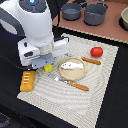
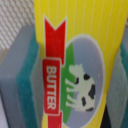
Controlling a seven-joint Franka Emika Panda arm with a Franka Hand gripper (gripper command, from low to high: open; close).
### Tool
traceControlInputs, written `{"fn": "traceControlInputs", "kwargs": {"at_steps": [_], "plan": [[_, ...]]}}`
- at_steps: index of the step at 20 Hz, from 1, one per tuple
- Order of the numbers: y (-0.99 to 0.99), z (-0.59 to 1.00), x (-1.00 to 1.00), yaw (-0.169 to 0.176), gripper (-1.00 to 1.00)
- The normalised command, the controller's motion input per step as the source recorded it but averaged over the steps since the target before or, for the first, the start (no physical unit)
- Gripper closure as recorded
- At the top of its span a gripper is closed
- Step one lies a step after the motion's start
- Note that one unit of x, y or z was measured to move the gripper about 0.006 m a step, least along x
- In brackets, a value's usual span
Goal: Interact with the objects in diverse but meaningful ways.
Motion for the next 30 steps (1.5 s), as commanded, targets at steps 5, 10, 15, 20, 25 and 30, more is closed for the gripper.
{"fn": "traceControlInputs", "kwargs": {"at_steps": [5,10,15,20,25,30], "plan": [[-0.06,1.0,0.29,0.006,1.0],[-0.51,0.97,0.62,-0.008,1.0],[-0.67,0.79,0.74,-0.026,1.0],[-0.73,0.57,0.73,-0.027,1.0],[-0.74,0.31,0.74,-0.029,1.0],[-0.79,0.0,0.64,-0.029,1.0]]}}
